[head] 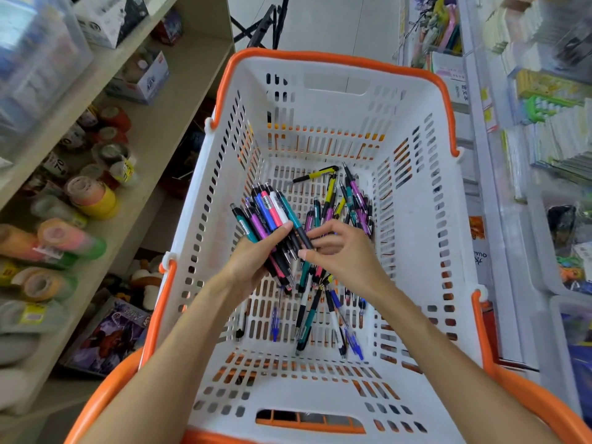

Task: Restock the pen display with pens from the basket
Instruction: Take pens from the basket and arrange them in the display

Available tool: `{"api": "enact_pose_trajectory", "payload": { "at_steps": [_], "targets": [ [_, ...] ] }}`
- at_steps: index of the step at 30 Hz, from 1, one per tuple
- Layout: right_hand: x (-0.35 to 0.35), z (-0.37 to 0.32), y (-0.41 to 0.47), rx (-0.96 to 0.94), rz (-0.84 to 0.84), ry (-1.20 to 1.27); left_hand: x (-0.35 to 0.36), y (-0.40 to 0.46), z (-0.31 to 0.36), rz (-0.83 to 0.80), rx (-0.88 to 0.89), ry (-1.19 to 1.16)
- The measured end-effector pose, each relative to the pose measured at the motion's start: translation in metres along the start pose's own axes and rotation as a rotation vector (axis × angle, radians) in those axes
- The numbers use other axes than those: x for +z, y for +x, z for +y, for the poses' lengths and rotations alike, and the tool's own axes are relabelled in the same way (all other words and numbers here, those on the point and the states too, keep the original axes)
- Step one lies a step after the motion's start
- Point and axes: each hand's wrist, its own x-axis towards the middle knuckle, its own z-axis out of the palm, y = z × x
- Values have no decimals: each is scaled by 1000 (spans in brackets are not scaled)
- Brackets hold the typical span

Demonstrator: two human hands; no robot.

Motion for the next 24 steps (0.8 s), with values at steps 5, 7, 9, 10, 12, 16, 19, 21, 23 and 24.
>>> {"api": "enact_pose_trajectory", "payload": {
  "at_steps": [5, 7, 9, 10, 12, 16, 19, 21, 23, 24],
  "targets": [
    [0, 2, -1, -19, -32, 3, -2, 0, -1, 10, -1, -17],
    [-1, 2, 0, -30, -81, -24, -4, 0, -1, 6, -22, -8],
    [-3, -1, 0, -42, -84, -47, -6, 0, 0, -32, -45, 17],
    [-4, -2, 1, -29, -32, -29, -7, 0, 2, -70, -50, 38],
    [-10, -3, 5, 17, 134, 24, -5, -3, 4, -199, -81, 118],
    [-21, -9, 9, 154, 44, 74, 3, -14, 4, -506, -225, 371],
    [-20, -10, 8, 234, -194, 29, 6, -18, 2, -601, -243, 482],
    [-18, -7, 7, 239, -254, 45, 6, -18, 2, -603, -242, 492],
    [-20, -5, 8, 242, -261, 74, 7, -19, 4, -587, -254, 485],
    [-22, -5, 9, 246, -256, 71, 8, -20, 6, -584, -258, 479]
  ]
}}
